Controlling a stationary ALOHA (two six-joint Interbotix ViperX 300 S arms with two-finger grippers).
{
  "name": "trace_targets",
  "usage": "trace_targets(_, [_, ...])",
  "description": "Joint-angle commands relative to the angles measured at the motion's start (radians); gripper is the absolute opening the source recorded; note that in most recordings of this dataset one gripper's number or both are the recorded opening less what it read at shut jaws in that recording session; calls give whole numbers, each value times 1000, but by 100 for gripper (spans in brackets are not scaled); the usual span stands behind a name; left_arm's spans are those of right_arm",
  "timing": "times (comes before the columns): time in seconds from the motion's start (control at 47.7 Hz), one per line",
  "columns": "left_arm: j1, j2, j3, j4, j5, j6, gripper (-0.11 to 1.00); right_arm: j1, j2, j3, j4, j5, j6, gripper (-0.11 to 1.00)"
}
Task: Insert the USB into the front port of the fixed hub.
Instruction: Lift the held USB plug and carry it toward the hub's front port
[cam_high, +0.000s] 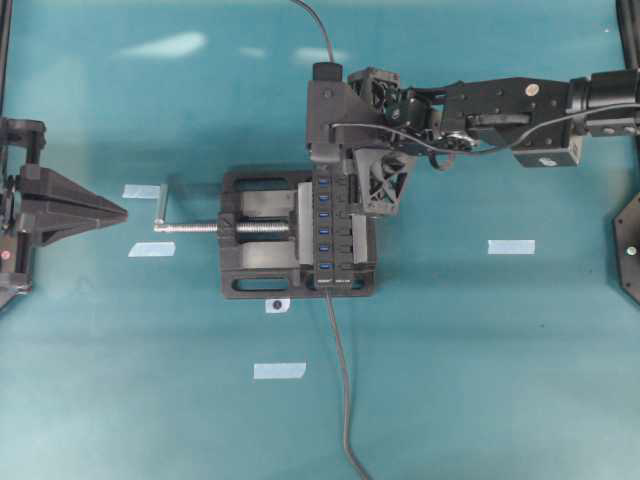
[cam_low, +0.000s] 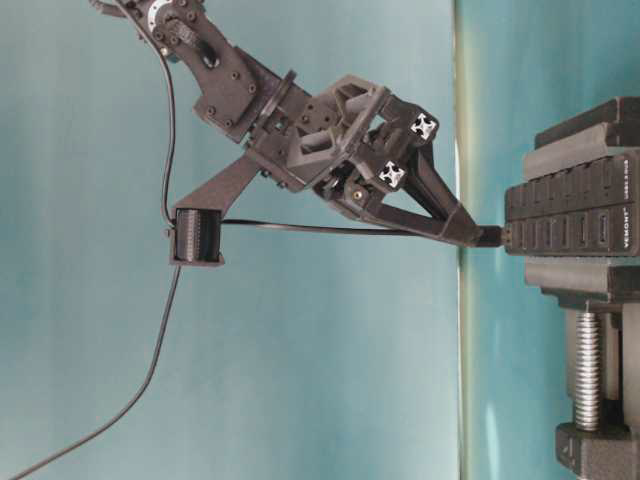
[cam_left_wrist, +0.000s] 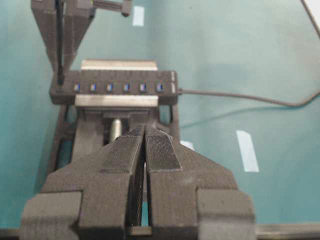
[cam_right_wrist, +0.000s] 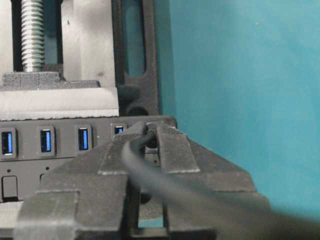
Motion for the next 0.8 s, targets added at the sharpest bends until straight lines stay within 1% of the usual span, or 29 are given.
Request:
trace_targets(0.0, [-2,3,-26,2,-6,-2,0,8,-25,-23,0,-3,-5,7])
trace_targets(0.377, [-2,3,-26,3,-5,-2,0,11,-29,-23,3,-3,-2,7])
trace_targets(0.607, [-2,-6,-29,3,-3,-2,0,9,-55,-23,3,0,0,7])
trace_targets(0.775, [-2,-8,-25,2,20,-2,0,9,-72,-38,5,38,2,7])
